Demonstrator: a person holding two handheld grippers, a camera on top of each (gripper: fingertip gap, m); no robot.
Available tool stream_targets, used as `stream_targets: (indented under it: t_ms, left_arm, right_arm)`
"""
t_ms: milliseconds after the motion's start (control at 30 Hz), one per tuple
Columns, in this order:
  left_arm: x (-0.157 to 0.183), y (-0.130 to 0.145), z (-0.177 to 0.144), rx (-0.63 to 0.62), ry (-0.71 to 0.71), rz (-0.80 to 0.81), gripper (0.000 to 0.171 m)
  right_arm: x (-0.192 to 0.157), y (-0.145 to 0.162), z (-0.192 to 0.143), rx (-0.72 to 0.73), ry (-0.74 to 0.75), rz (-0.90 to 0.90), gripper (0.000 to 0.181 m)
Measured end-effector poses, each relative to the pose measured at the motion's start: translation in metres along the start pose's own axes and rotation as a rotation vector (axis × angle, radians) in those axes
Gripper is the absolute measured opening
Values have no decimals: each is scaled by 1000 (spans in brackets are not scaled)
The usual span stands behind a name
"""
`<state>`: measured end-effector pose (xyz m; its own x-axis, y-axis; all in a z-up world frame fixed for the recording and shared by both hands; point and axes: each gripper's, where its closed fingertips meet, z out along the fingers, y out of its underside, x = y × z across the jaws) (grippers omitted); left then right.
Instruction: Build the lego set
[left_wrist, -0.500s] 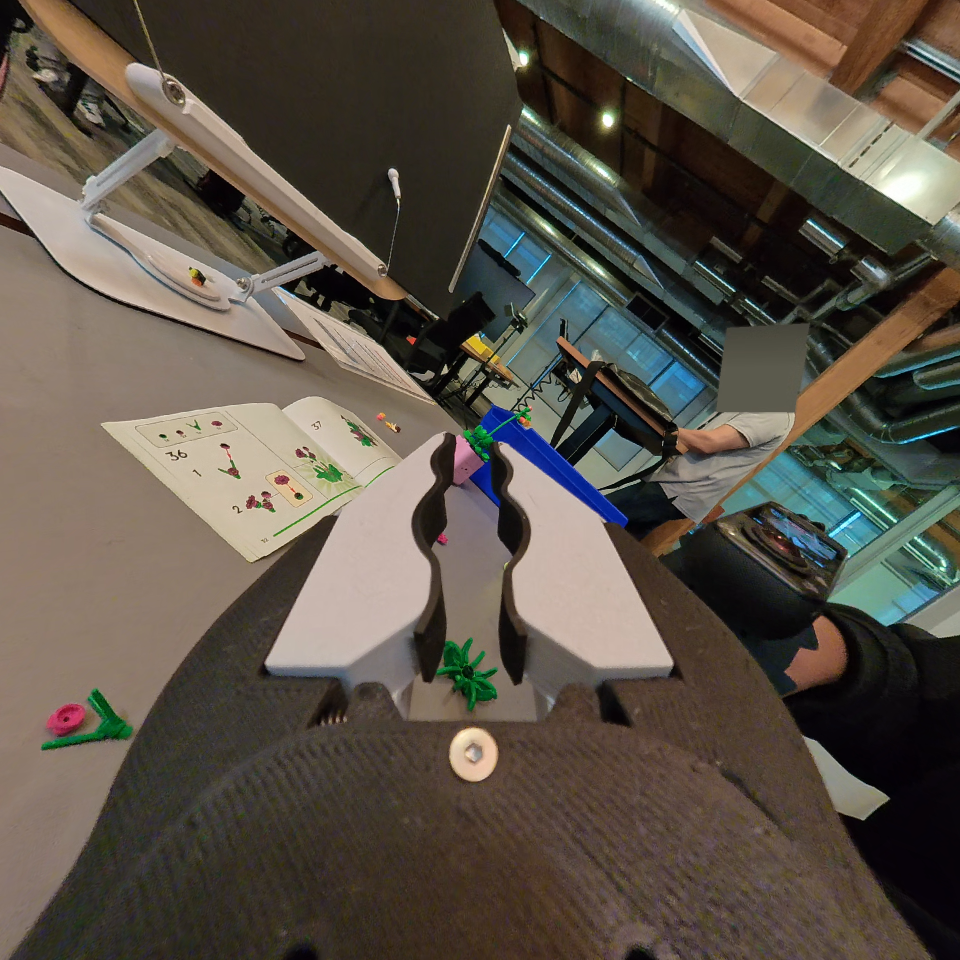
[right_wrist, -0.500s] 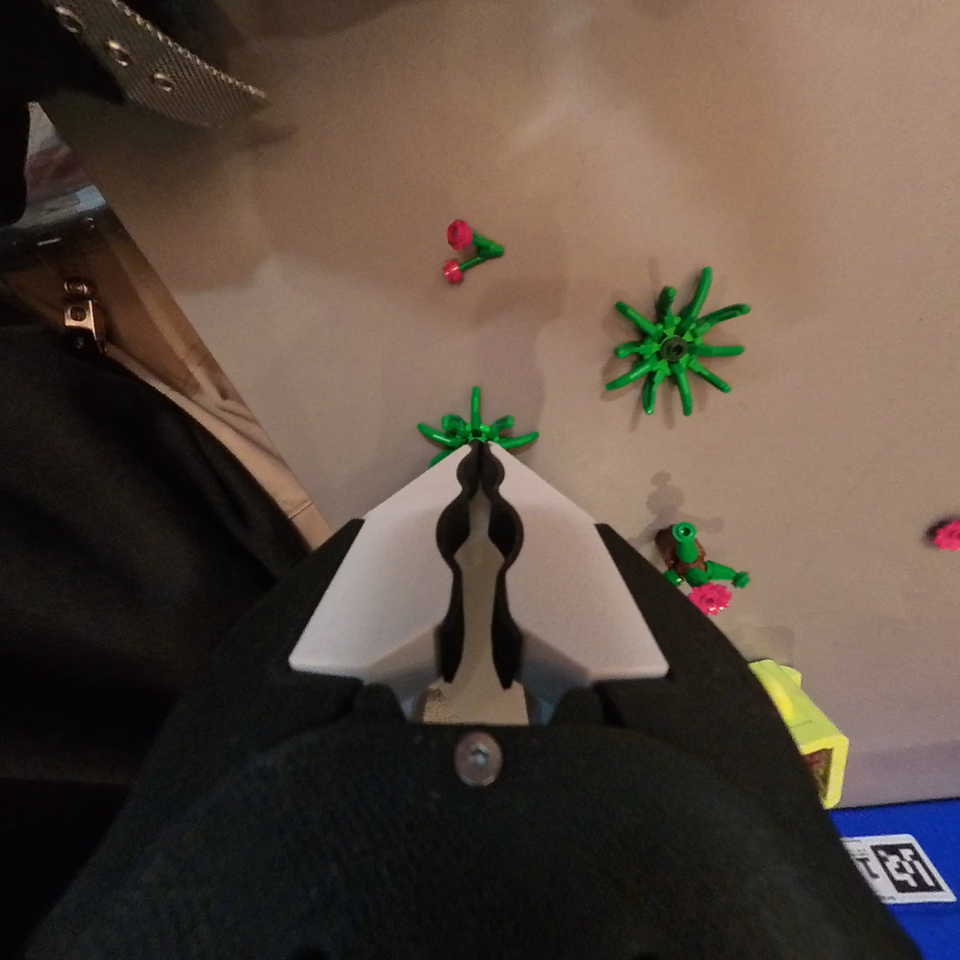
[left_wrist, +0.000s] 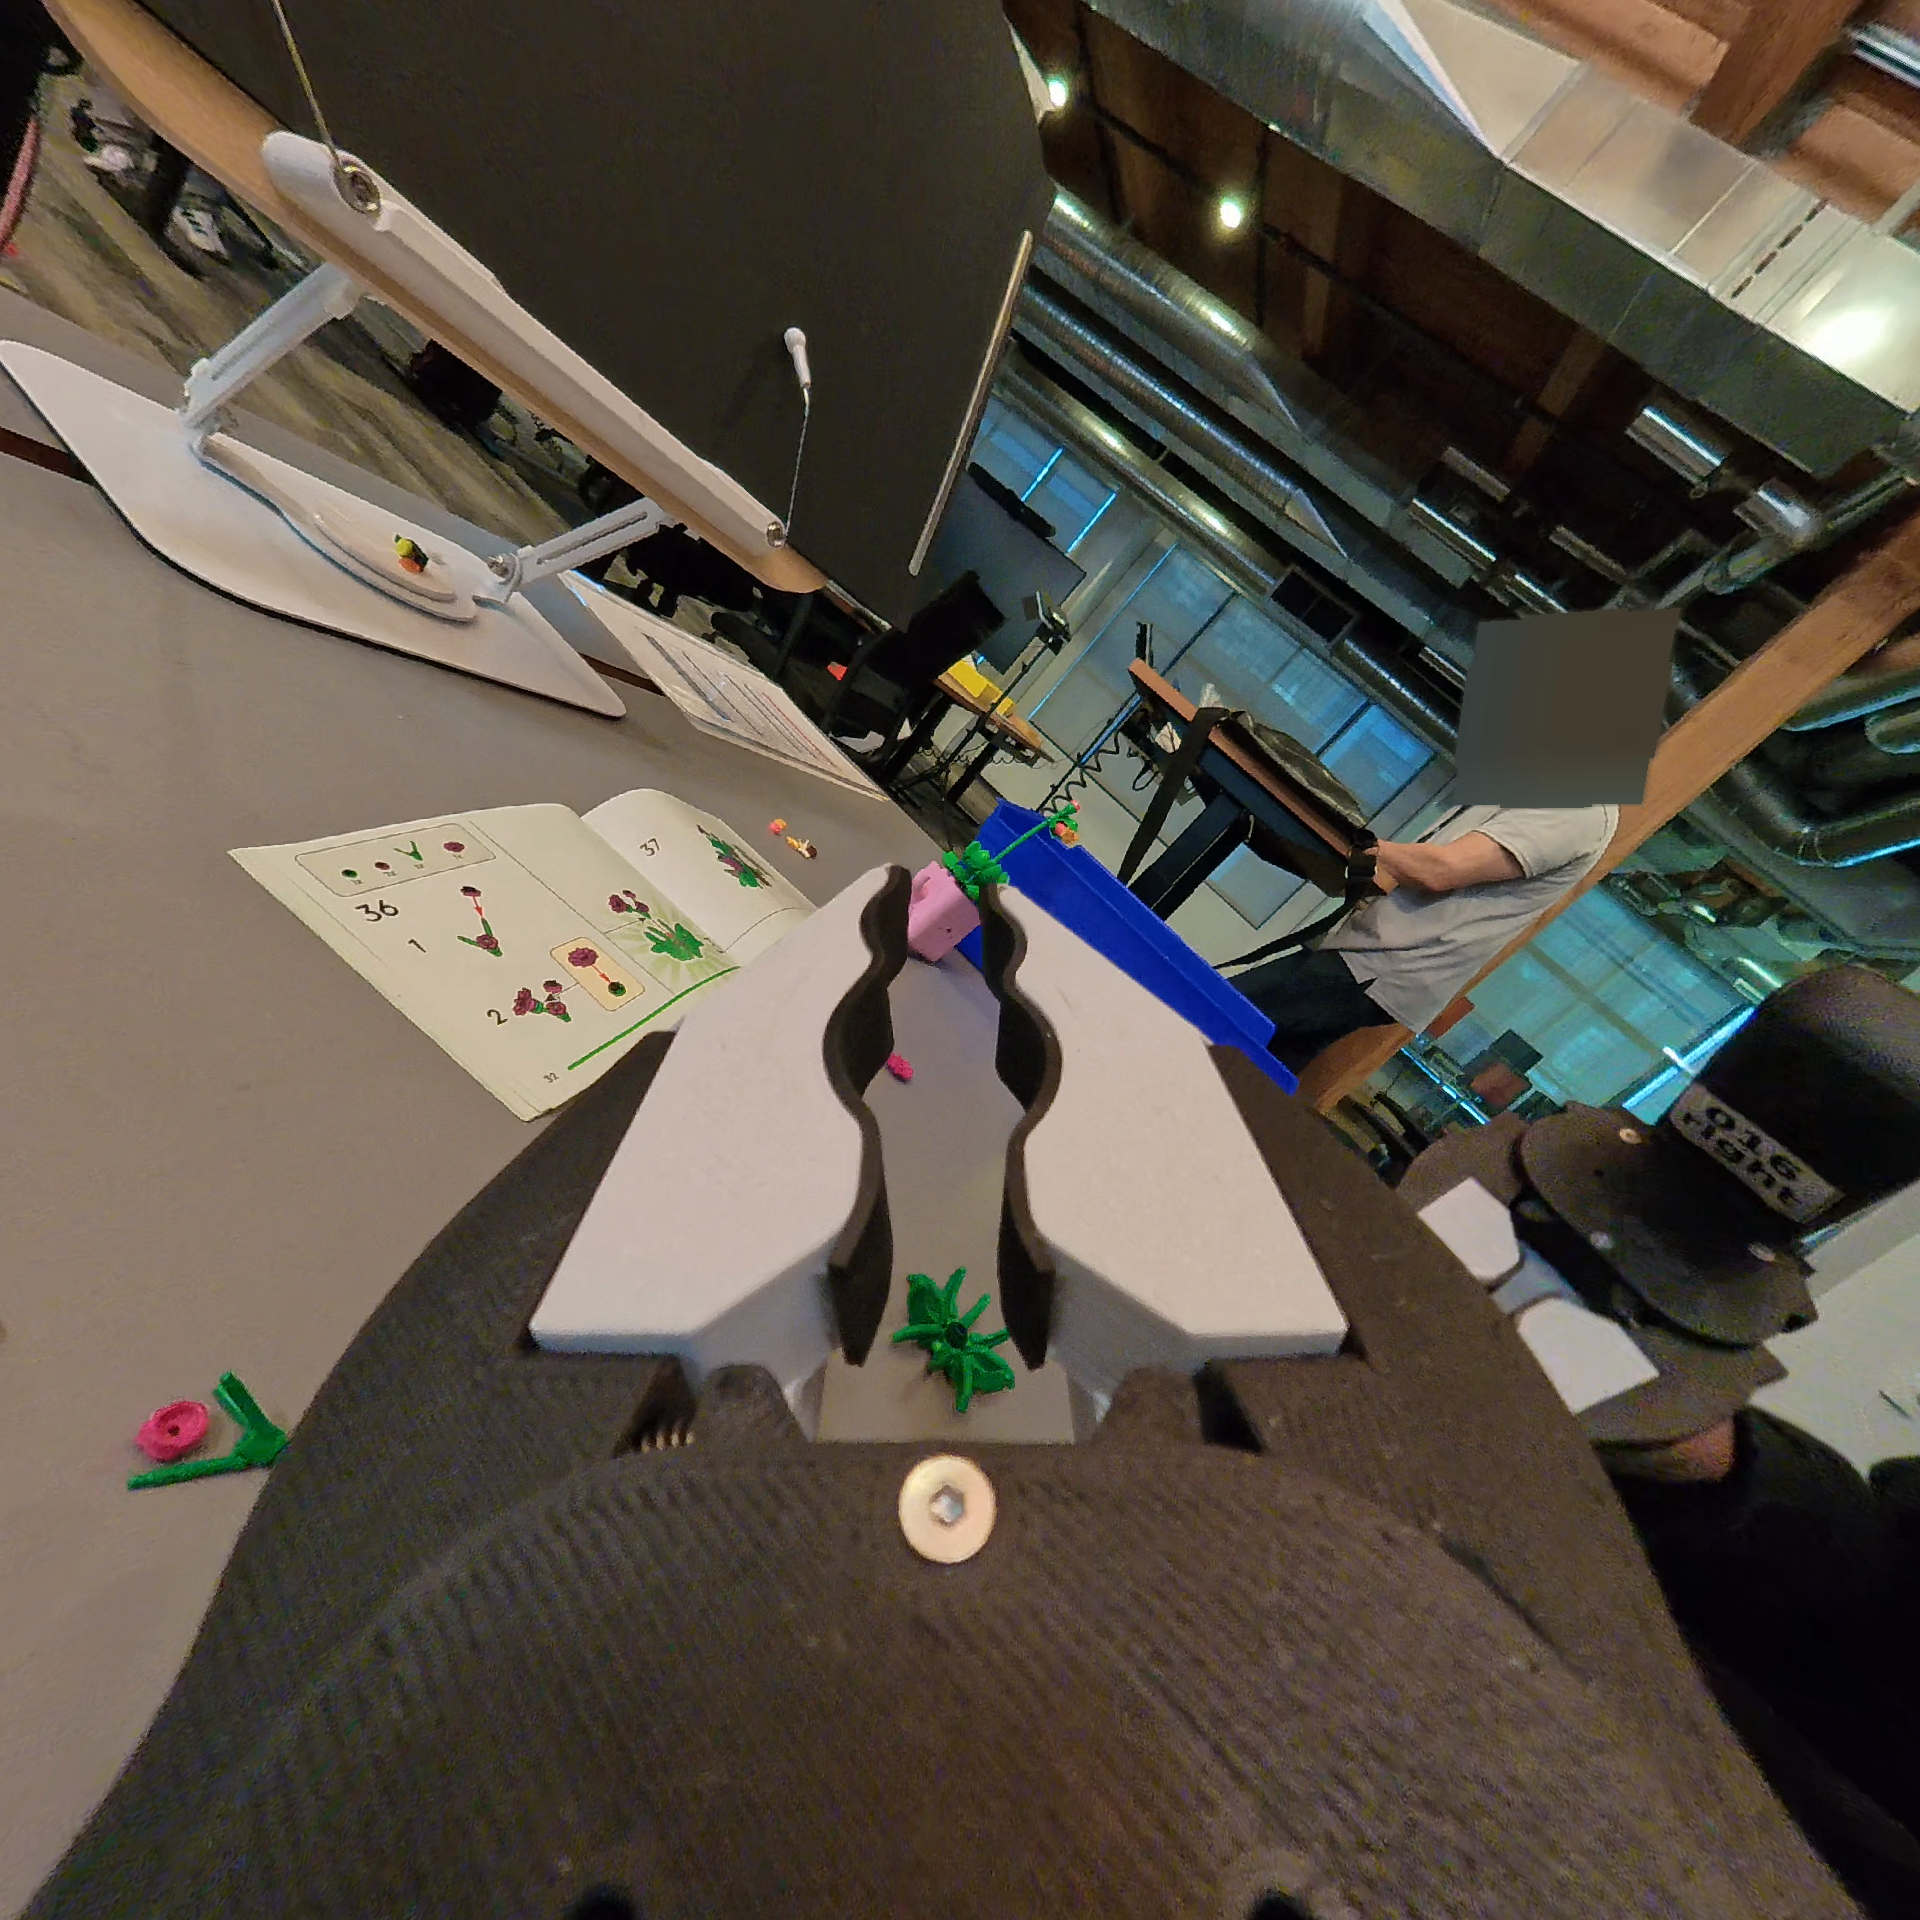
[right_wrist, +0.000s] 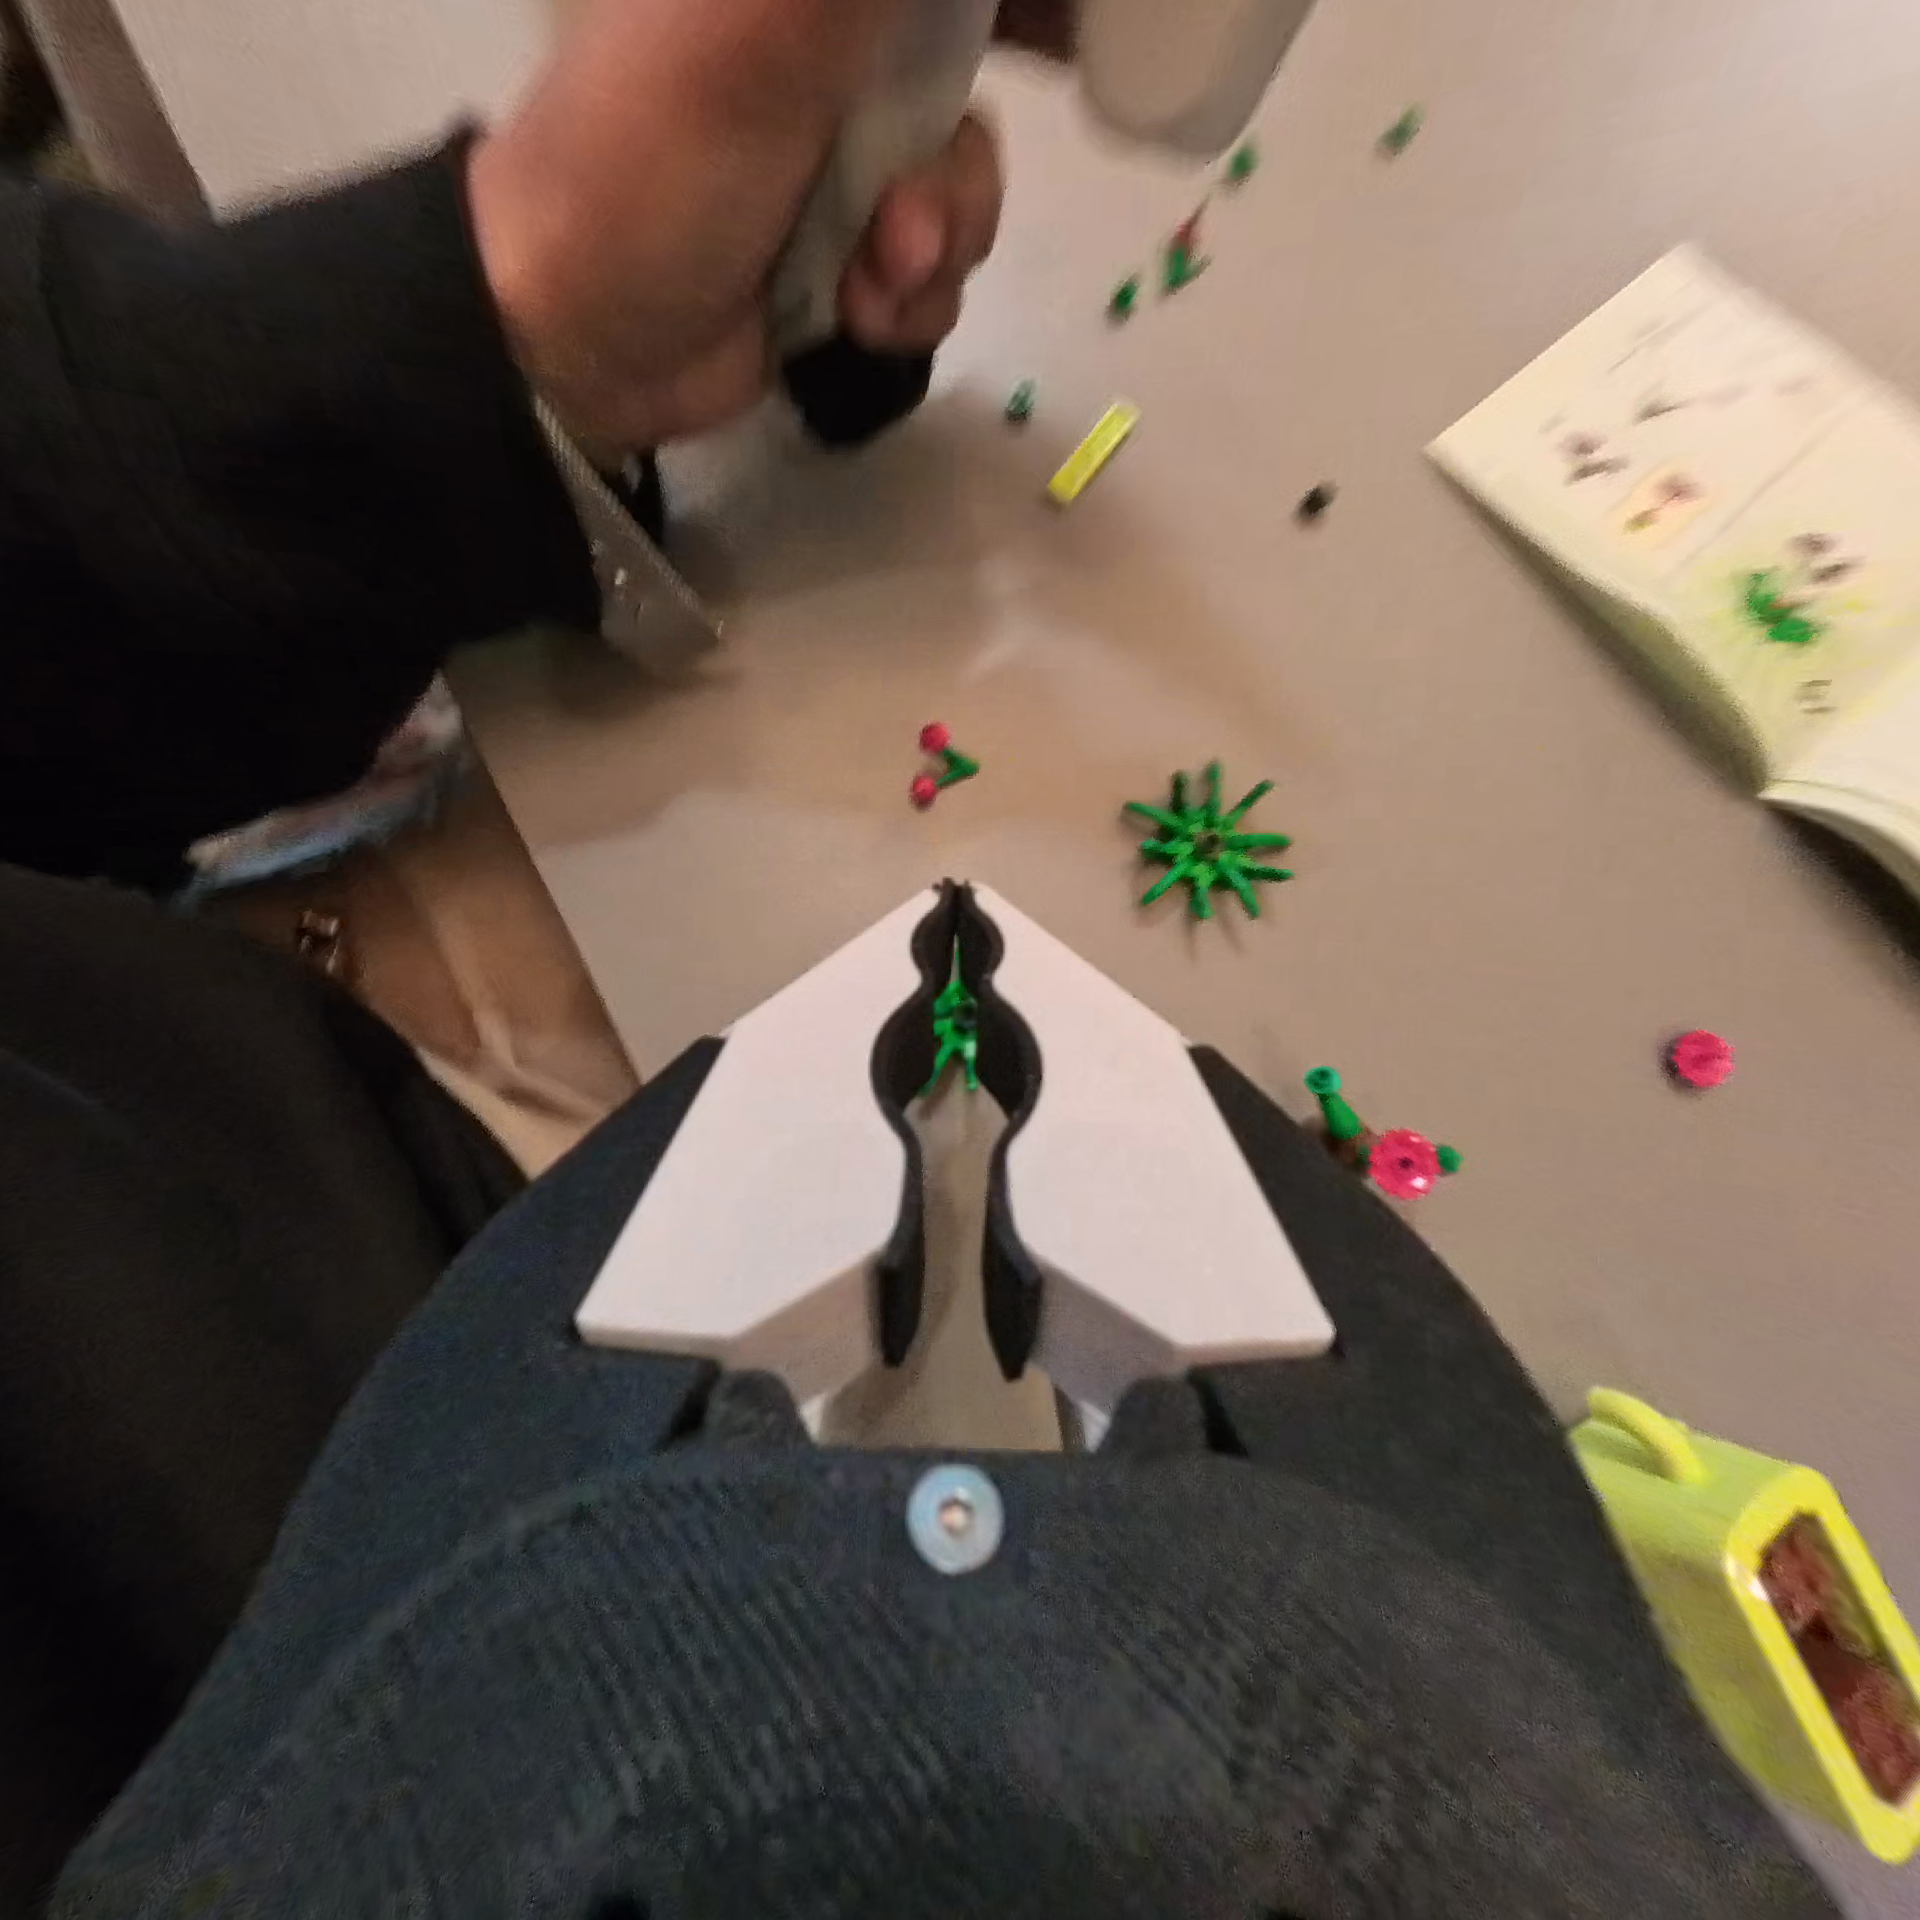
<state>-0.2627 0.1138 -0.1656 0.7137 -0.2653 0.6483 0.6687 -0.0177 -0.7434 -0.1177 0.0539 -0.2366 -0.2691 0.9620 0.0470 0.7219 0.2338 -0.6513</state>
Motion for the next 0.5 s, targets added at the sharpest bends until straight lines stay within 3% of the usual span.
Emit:
stream_targets:
  t_ms: [100, 200, 333, 500]
  left_arm:
    - [-1, 1, 1, -5, 1, -2, 11]
    - [1, 4, 2, -14, -5, 7, 11]
    - [2, 10, 6, -46, -28, 44, 11]
    - [5, 16, 10, -73, -29, 64, 11]
  right_arm:
    - [14, -6, -15, 191, 39, 56, 0]
    - [10, -6, -16, 291, -46, 138, 0]
    - [-13, -6, -4, 316, -160, 166, 8]
    - [-29, -1, 24, 215, -97, 23, 14]
